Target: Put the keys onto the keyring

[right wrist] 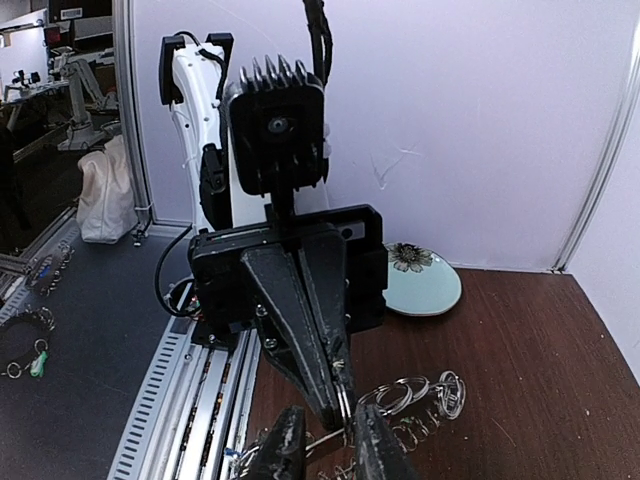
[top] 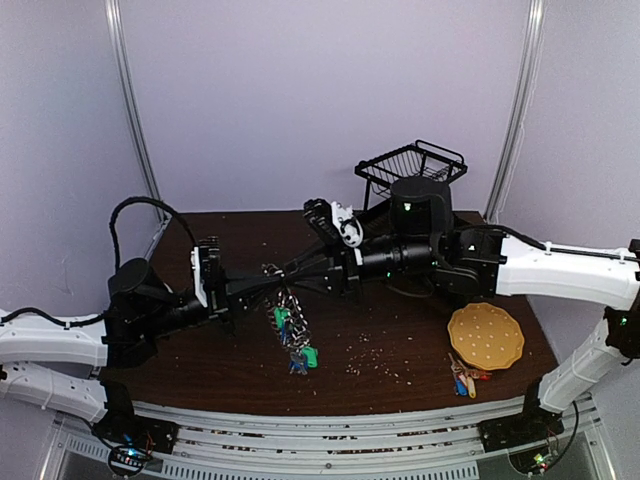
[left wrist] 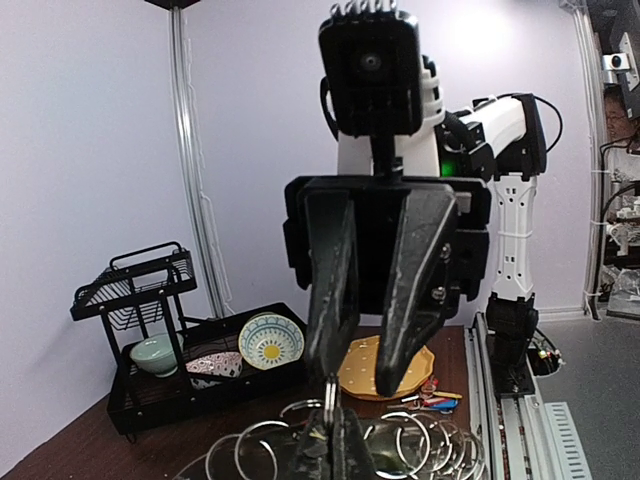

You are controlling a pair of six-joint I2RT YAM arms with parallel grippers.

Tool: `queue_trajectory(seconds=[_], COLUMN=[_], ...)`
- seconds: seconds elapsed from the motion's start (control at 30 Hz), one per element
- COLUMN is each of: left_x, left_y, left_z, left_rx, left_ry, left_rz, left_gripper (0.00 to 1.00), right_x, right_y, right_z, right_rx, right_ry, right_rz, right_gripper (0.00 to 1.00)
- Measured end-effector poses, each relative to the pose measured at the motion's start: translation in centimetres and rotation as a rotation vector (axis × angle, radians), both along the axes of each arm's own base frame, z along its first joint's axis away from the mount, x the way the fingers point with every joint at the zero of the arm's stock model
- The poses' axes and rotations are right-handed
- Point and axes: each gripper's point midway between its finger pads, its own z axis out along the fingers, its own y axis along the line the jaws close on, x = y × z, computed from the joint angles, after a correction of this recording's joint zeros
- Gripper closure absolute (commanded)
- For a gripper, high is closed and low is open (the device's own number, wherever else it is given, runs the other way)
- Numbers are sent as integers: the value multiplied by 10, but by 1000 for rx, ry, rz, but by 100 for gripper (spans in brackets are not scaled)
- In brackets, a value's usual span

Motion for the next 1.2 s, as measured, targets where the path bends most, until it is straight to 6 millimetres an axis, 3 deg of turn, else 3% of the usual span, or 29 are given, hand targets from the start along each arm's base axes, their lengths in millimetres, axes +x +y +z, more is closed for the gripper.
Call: queue_trajectory(seconds=[0.2, 0.3, 0.57, 0.6, 0.67, 0.7, 0.83, 0.93, 1.07, 1.2], left_x=[-1, -2, -3, -3, -2, -1, 6, 11, 14, 14], left_y=[1, 1, 0, 0, 0, 0, 3, 9, 4, -9], left_z=[2, 2, 1, 1, -3, -5, -9, -4, 7, 2], left_rx=[-2, -2, 0, 3, 15, 23, 78, 122, 187, 260], left_ry=[-10, -10, -10, -8, 3, 2, 19, -1, -39, -54], left_rz=[-2, -6, -13, -12, -8, -4, 49, 95, 104, 59], left_gripper=[100, 100, 100, 98, 69, 66, 64, 69, 71, 75], right_x=[-1, 0, 1, 1, 2, 3, 13, 21, 18, 14], right_y=[6, 7, 6, 6, 5, 4, -5, -14, -19, -21], right_z=[-7, -5, -7, -7, -11, -13, -32, -40, -32, -22], right_rx=[-1, 6, 3, 0, -15, -26, -155, -269, -359, -401], right_ry=[54, 53, 40, 36, 28, 21, -16, -86, -201, -284], right_rz=[17, 14, 13, 12, 6, -1, -76, -156, -213, -237], right_gripper=[90, 100, 100, 100, 100, 100, 100, 100, 100, 100])
